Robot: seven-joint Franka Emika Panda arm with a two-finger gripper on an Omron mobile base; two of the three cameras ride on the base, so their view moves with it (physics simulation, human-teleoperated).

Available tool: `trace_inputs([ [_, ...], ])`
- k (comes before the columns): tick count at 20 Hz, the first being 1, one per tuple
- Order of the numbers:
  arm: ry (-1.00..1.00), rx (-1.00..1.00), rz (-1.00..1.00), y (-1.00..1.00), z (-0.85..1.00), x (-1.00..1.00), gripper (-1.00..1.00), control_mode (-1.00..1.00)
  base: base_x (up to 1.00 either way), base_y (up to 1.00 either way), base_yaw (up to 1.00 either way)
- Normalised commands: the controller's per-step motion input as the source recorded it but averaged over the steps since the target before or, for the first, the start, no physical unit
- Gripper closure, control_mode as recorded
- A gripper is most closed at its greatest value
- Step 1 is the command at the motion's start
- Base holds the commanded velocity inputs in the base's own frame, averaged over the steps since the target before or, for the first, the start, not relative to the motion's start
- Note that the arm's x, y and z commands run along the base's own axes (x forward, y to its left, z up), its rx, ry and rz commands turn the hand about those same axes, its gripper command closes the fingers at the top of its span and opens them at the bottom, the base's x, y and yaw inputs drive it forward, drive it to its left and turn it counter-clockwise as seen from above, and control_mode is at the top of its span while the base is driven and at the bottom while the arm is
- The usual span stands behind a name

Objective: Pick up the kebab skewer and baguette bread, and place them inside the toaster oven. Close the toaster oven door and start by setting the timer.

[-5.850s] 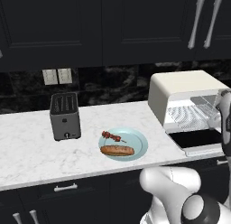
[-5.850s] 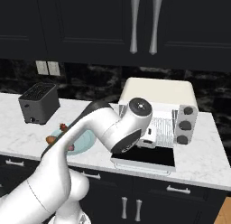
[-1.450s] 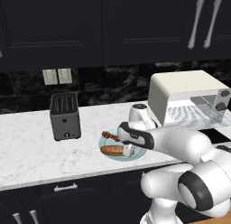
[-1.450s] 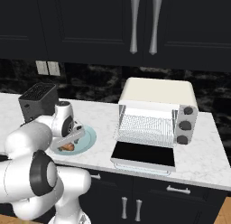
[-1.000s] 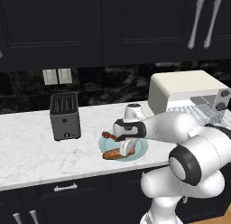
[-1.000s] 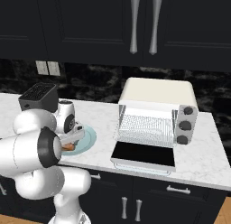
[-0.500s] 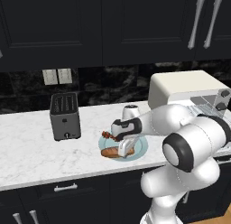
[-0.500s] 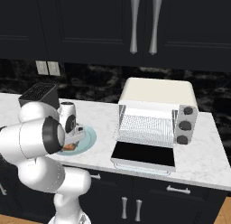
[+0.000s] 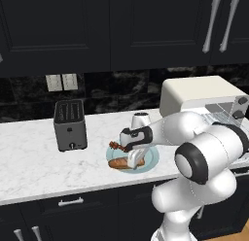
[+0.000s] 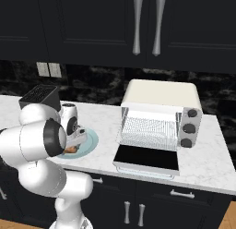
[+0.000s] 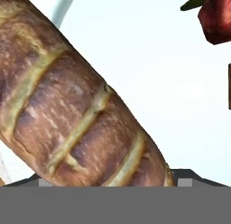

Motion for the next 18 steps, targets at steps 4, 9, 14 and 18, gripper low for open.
trace_inputs([
  [4,-0.04,0.0,0.0,0.0,0.05,-0.24,1.0,-1.0,0.0,0.0,0.0],
  [9,-0.05,0.01,0.0,0.0,0.35,-0.41,1.0,-1.0,0.0,0.0,0.0],
  [14,-0.07,0.04,0.0,-0.02,0.62,-0.4,1.0,-1.0,0.0,0.0,0.0],
  [18,-0.06,0.04,-0.01,-0.3,0.5,-0.53,1.0,-1.0,0.0,0.0,0.0],
])
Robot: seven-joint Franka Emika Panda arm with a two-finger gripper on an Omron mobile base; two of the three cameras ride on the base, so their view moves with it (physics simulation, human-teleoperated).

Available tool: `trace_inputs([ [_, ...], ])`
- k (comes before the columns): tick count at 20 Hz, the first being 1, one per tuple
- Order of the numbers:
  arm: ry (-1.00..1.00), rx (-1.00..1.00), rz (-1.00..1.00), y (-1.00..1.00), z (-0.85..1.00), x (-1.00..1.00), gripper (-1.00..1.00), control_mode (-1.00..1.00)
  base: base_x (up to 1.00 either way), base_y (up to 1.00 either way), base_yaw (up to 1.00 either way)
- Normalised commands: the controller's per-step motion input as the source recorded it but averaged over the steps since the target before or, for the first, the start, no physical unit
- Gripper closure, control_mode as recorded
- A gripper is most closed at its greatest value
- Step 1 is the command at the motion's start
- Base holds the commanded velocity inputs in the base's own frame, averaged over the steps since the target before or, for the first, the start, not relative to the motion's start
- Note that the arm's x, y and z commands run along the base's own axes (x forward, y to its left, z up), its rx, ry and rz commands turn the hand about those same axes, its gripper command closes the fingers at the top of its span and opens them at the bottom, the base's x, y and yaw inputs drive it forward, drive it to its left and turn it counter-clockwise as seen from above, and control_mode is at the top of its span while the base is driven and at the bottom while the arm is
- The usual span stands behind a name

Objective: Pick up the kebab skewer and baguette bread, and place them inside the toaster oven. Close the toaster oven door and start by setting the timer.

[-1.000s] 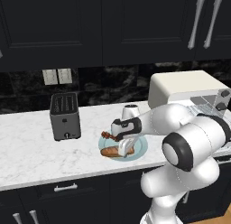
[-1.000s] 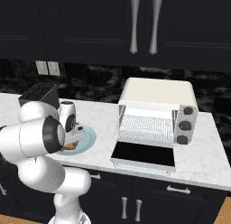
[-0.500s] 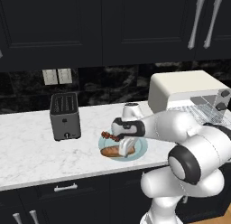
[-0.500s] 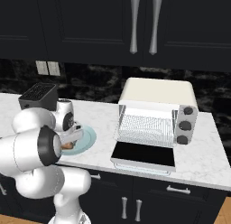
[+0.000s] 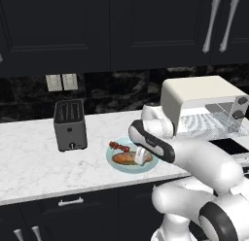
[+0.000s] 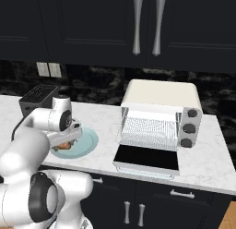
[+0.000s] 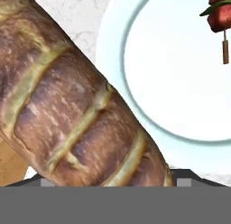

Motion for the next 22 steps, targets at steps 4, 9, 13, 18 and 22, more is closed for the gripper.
trace_inputs([
  [4,-0.1,0.0,-0.05,-0.49,0.44,-0.56,1.0,-1.0,0.0,0.0,0.0],
  [9,-0.07,0.02,-0.12,-0.62,0.61,-0.41,1.0,-1.0,0.0,0.0,0.0],
  [13,-0.09,0.05,-0.19,-0.73,0.7,-0.51,1.0,-1.0,0.0,0.0,0.0],
  [18,-0.04,0.02,-0.22,-0.61,0.67,-0.46,1.0,-1.0,0.0,0.0,0.0],
  [22,0.0,0.0,-0.23,-0.65,0.55,-0.38,1.0,-1.0,0.0,0.0,0.0],
])
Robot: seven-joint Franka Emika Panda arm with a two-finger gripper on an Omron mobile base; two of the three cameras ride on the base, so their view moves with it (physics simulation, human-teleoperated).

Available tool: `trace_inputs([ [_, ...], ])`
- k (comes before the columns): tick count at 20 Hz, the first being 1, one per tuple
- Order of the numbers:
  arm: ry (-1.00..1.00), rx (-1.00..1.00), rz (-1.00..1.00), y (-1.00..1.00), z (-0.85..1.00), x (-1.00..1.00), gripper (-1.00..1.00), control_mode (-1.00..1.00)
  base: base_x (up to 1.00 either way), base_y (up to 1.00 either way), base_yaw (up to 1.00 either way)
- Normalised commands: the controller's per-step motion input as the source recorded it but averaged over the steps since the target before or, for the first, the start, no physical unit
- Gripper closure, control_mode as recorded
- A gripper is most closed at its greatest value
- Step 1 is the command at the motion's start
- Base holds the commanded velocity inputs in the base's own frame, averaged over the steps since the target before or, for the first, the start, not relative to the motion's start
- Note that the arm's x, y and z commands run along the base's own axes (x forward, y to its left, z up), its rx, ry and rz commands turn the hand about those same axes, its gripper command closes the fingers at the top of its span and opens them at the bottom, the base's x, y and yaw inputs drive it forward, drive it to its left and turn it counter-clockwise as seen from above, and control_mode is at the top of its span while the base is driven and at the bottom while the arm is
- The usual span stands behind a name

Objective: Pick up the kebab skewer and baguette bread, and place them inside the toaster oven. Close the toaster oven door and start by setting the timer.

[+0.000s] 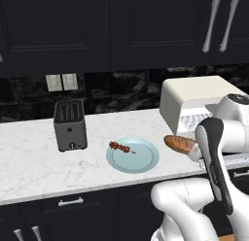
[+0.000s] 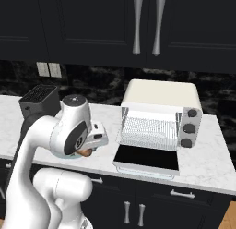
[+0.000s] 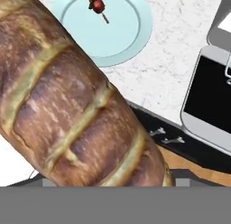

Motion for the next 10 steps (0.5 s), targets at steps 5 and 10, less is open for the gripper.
trace_inputs([
  [5,-0.01,0.0,-0.25,-0.58,0.33,-0.2,1.0,-1.0,0.0,0.0,0.0],
  [10,-0.01,0.0,-0.24,-0.5,0.18,-0.03,1.0,-1.0,0.0,0.0,0.0],
])
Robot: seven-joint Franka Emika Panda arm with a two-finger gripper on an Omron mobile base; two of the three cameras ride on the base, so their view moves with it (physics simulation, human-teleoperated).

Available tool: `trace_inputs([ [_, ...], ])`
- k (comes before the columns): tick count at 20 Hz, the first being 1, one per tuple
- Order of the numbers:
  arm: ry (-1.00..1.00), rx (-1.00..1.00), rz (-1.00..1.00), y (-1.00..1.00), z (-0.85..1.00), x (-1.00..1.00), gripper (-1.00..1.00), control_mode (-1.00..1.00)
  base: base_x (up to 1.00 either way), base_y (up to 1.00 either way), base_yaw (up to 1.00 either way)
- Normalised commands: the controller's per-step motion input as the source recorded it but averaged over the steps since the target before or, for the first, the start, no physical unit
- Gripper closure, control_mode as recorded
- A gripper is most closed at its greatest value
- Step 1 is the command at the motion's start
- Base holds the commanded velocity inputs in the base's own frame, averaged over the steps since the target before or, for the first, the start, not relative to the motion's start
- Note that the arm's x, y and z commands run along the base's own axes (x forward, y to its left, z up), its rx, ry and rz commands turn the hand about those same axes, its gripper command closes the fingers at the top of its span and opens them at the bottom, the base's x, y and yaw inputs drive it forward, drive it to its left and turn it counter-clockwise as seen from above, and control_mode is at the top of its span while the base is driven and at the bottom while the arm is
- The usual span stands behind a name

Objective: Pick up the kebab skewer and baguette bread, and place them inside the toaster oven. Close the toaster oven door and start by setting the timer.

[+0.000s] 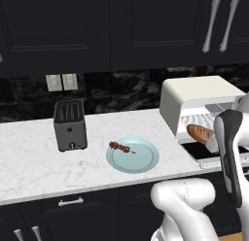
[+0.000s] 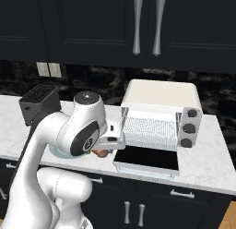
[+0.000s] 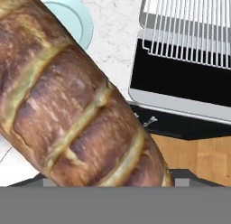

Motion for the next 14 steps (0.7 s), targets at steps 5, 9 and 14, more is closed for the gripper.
trace_inputs([
  [5,-0.07,0.0,-0.2,-0.29,0.0,0.0,1.0,-1.0,0.0,0.0,0.0],
  [9,-0.03,0.0,-0.13,-0.46,-0.01,0.02,1.0,-1.0,0.0,0.0,0.0],
  [14,0.0,0.0,-0.11,-0.46,-0.05,0.22,1.0,-1.0,0.0,0.0,0.0],
])
